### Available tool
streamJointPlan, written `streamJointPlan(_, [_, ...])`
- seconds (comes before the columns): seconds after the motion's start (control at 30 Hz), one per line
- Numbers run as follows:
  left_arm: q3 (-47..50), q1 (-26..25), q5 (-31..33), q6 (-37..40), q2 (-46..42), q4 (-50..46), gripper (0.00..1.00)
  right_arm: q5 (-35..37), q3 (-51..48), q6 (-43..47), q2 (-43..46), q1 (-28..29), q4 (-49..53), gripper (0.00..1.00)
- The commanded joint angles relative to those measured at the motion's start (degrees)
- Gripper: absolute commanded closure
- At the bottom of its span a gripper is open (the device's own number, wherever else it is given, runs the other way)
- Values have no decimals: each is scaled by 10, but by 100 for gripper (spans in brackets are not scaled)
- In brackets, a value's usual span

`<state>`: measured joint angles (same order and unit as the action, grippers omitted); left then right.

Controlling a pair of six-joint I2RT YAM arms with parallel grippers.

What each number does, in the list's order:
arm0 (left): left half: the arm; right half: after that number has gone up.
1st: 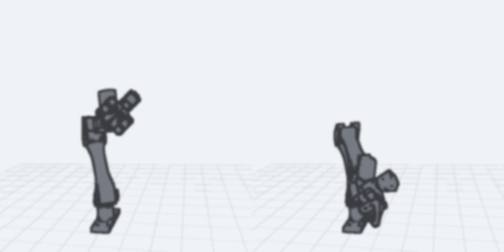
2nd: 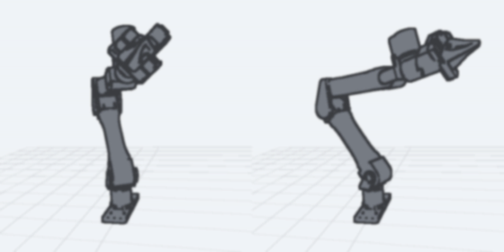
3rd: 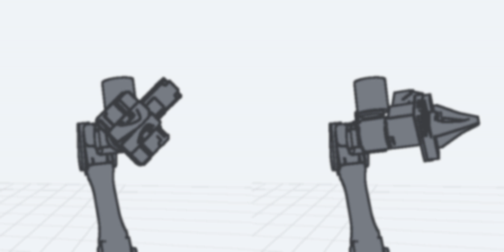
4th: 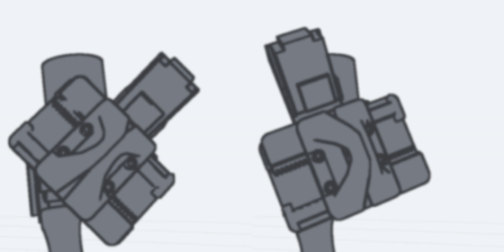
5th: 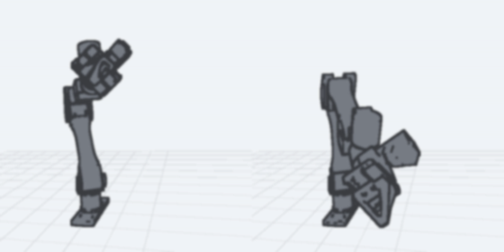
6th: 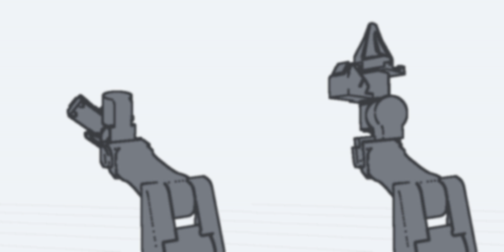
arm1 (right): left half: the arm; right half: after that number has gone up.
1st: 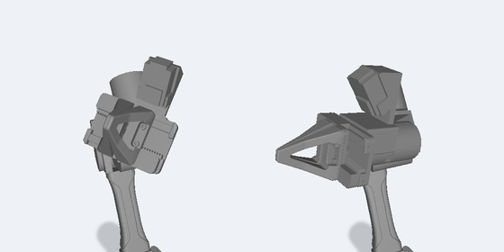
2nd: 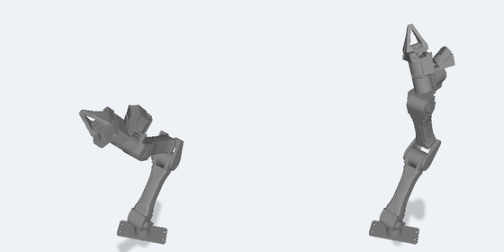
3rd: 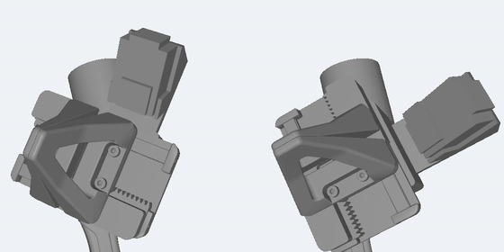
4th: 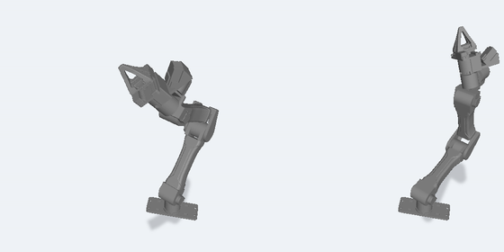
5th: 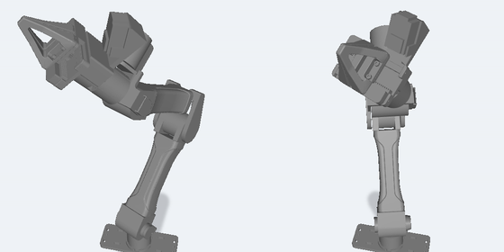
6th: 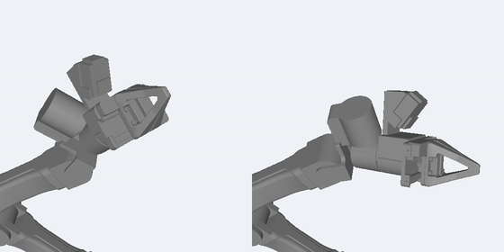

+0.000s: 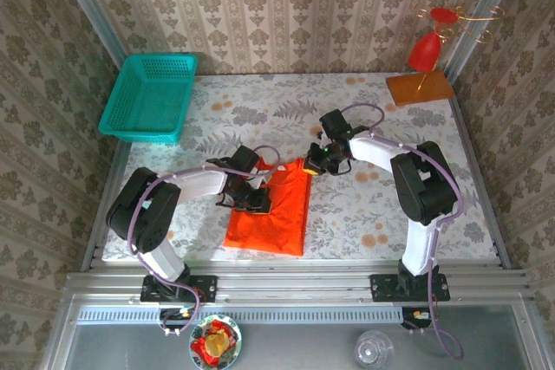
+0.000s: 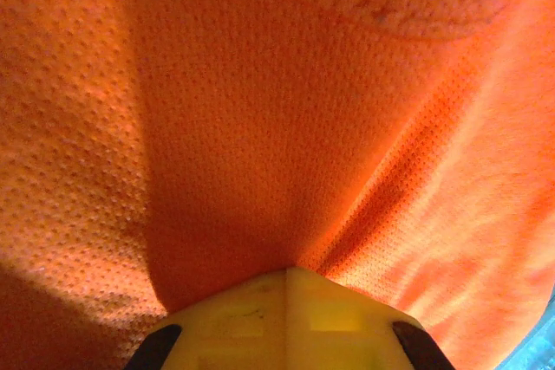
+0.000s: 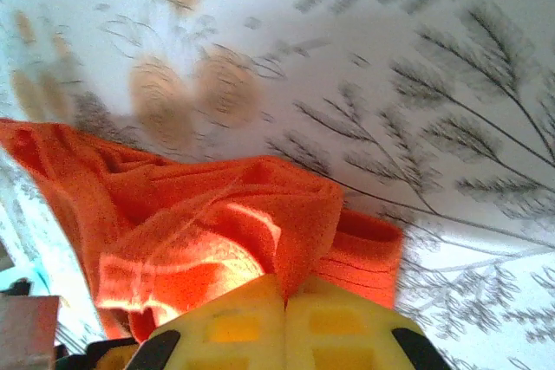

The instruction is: Fold the inside-out t-shirt

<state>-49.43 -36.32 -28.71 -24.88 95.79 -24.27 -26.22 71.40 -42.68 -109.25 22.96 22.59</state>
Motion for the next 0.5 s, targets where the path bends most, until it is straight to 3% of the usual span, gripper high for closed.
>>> streamJointPlan(0.0, [20,-1,29,-7,5,-4,96,3,27,18,-2,-4,29,100])
streamJointPlan(0.23, [18,-2,32,-7,2,-10,97,67,61,50,-50,-6,111,100])
streamJointPlan(0.47, [19,-2,36,-11,2,-9,97,86,58,47,-52,-8,123,87])
